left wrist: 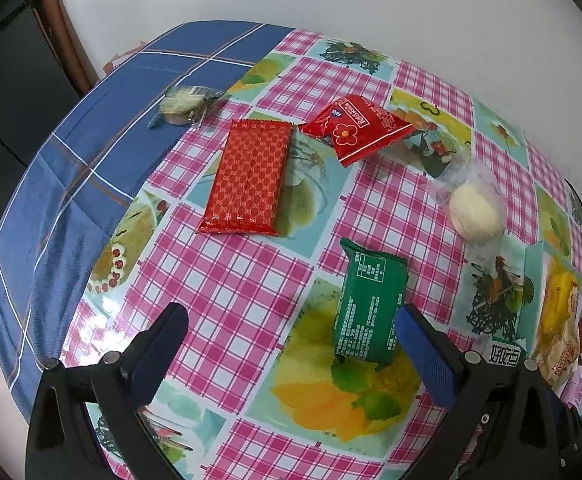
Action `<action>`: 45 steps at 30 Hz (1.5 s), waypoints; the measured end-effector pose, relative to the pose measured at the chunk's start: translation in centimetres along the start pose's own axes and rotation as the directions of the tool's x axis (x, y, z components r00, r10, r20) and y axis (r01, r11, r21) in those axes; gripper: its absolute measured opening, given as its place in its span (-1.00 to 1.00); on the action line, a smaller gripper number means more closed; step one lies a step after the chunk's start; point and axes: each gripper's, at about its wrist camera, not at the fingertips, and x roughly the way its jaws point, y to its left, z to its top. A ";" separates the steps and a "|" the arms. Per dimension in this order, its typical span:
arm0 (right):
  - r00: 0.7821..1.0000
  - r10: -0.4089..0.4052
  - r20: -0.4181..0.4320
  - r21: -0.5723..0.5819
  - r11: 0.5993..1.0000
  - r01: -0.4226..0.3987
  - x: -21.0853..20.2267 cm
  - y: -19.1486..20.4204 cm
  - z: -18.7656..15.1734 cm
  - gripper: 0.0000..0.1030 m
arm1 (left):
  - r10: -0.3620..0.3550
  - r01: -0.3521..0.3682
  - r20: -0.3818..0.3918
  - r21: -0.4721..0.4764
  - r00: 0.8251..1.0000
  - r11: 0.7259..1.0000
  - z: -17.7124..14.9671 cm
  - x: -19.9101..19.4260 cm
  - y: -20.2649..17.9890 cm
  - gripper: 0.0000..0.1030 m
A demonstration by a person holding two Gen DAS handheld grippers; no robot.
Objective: Organize snacks
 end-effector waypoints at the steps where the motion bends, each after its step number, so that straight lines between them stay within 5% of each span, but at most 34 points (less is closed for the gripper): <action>1: 1.000 0.000 0.000 -0.003 1.000 0.000 0.1 0.1 0.0 0.83 | -0.002 0.002 -0.002 -0.001 1.000 1.000 0.0 0.0 0.0 0.99; 15: 1.000 -0.016 -0.009 -0.047 0.999 0.016 1.4 0.6 0.1 0.60 | -0.002 0.002 -0.022 -0.009 1.000 1.000 0.0 0.8 0.1 0.99; 24: 0.994 0.108 -0.010 -0.044 0.993 -0.108 0.9 0.9 0.5 0.34 | -0.010 0.010 -0.035 -0.011 0.999 1.000 0.1 1.2 0.1 0.99; 31: 0.998 0.045 0.040 -0.040 0.998 -0.043 0.6 0.2 0.9 0.33 | -0.035 0.035 -0.047 0.001 0.998 0.999 0.1 1.5 -0.3 0.99; 45: 0.997 0.064 0.053 0.019 0.998 -0.065 1.4 -1.7 1.3 0.34 | -0.082 0.081 -0.067 -0.018 0.994 0.997 0.5 3.0 -0.5 0.99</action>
